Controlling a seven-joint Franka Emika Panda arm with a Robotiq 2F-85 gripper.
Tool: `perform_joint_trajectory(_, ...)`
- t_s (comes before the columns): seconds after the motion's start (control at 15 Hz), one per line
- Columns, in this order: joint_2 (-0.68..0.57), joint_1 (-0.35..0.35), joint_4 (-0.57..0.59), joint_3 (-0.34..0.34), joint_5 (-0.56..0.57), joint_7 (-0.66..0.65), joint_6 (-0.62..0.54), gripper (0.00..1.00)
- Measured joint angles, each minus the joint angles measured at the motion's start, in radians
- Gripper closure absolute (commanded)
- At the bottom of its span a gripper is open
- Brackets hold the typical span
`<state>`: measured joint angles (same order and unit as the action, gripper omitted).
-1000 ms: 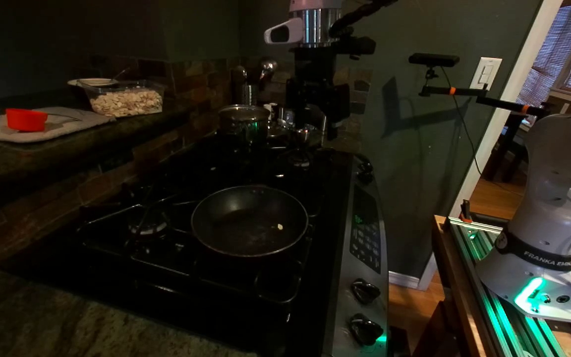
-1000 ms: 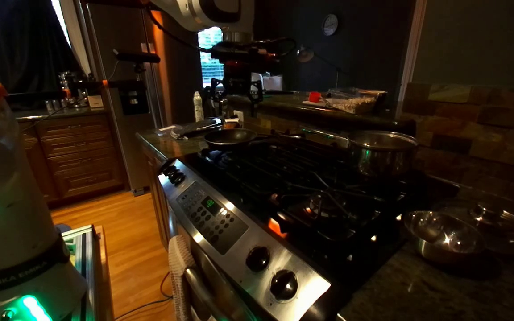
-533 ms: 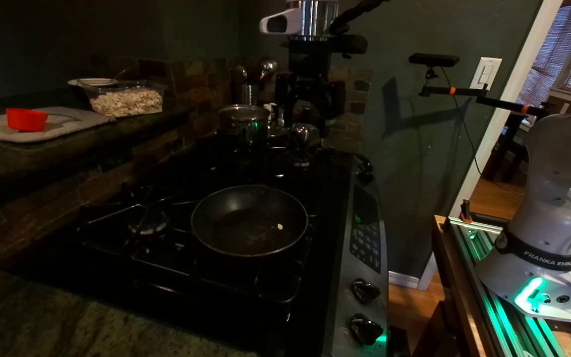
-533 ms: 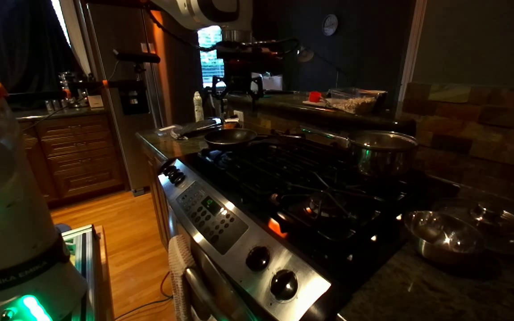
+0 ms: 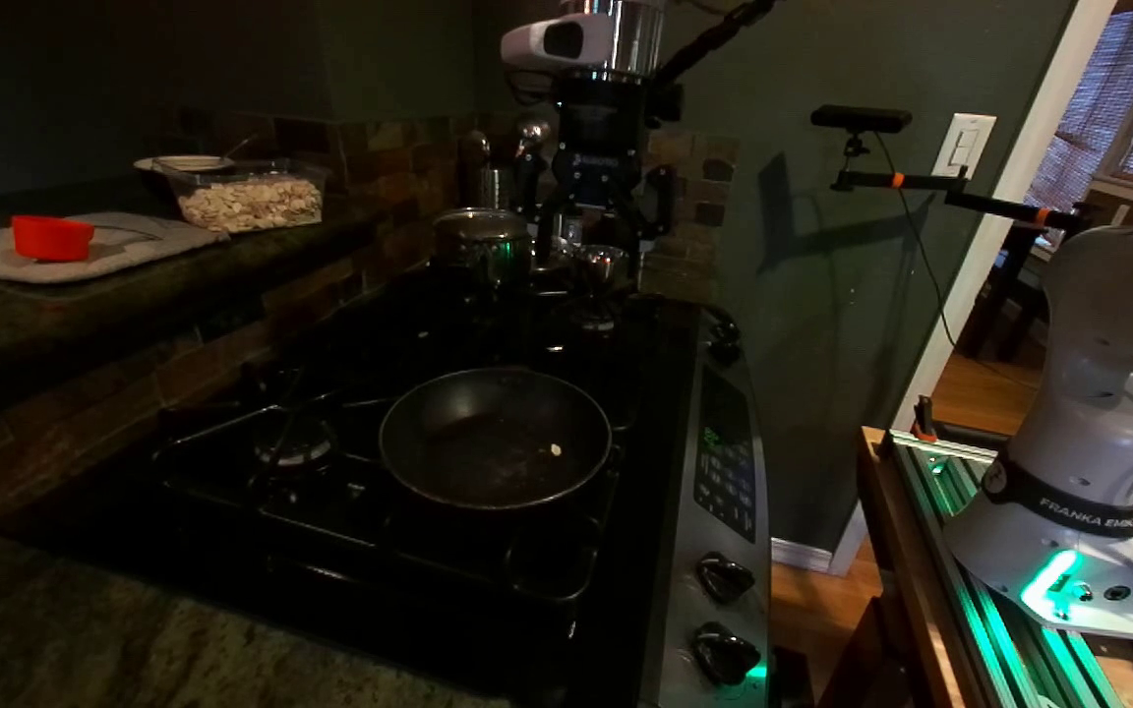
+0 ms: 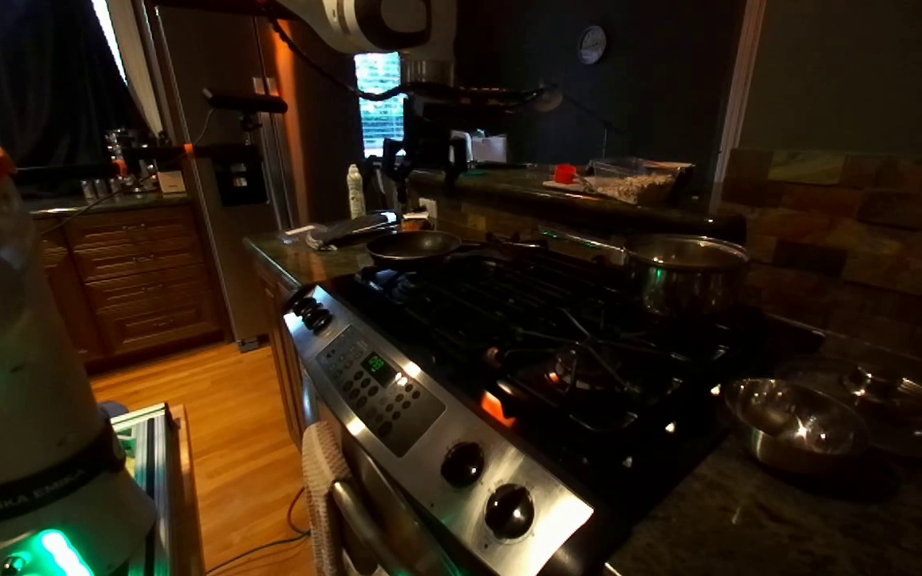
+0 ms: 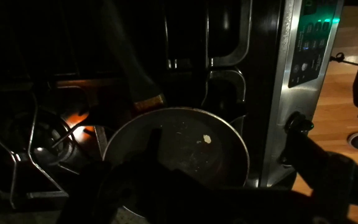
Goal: Move the pan to the right
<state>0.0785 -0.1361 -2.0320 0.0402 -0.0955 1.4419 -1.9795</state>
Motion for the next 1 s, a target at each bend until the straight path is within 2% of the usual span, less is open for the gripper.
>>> perform_joint_trajectory(0.13,-0.014,0.007,-0.004,-0.003,-0.022,0.114,-0.008,0.00)
perform_joint_trajectory(0.27,-0.031,0.014,-0.009,-0.004,-0.033,0.162,-0.026,0.00)
perform_joint_trajectory(0.8,-0.043,0.019,-0.009,-0.002,-0.040,0.173,-0.036,0.00)
perform_joint_trajectory(1.0,-0.074,0.023,-0.009,-0.002,-0.050,0.173,-0.110,0.00)
